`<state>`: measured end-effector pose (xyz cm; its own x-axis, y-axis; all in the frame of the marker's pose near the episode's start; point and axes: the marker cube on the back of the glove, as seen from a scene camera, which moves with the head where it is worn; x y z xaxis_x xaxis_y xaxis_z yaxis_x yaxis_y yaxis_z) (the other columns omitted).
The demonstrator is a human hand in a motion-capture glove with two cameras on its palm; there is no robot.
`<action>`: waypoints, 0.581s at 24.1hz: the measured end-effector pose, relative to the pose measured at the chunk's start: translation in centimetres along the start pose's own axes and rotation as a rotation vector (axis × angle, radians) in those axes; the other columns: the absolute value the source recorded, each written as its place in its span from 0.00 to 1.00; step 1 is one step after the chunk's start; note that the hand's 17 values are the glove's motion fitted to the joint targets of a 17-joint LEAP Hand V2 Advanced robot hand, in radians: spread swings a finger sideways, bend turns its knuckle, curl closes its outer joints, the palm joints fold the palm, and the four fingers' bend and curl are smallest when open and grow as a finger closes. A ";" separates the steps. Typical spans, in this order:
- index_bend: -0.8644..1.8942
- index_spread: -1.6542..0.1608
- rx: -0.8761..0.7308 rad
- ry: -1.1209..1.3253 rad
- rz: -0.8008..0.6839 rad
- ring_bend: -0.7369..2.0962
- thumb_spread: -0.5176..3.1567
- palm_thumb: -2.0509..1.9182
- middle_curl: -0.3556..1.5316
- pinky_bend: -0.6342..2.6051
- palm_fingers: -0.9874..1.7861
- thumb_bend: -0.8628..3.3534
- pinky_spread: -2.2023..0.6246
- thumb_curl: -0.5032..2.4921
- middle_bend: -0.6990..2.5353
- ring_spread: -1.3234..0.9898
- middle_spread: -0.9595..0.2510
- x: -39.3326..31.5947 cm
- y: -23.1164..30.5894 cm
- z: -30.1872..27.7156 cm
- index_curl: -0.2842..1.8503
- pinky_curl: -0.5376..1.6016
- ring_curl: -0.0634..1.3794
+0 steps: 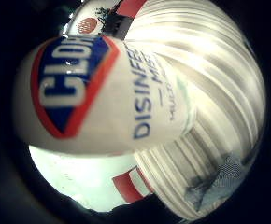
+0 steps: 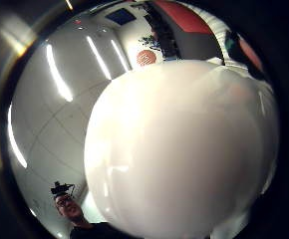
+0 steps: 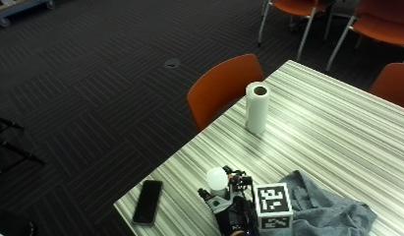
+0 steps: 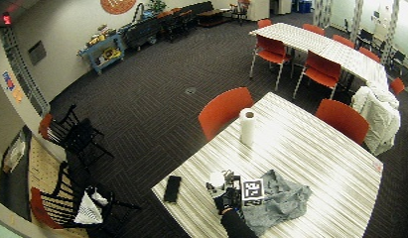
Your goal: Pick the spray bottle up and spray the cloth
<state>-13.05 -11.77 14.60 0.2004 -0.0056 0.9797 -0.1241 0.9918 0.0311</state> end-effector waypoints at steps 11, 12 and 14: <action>0.35 0.73 -0.051 -0.012 -0.034 0.35 0.35 0.79 0.45 0.28 0.44 0.20 0.83 0.41 0.30 0.56 0.75 -1.7 -0.1 0.5 0.33 0.39 0.36; 0.35 0.73 -0.058 -0.025 -0.050 0.35 0.35 0.79 0.44 0.28 0.44 0.20 0.83 0.41 0.30 0.56 0.75 -2.2 -0.1 0.8 0.32 0.39 0.35; 0.35 0.72 -0.075 -0.054 -0.087 0.35 0.36 0.79 0.44 0.28 0.43 0.20 0.83 0.40 0.30 0.57 0.75 -2.8 0.0 1.3 0.32 0.39 0.35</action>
<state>-14.90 -11.88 12.16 0.1540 -0.0965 0.9833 -0.0351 0.9941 0.1031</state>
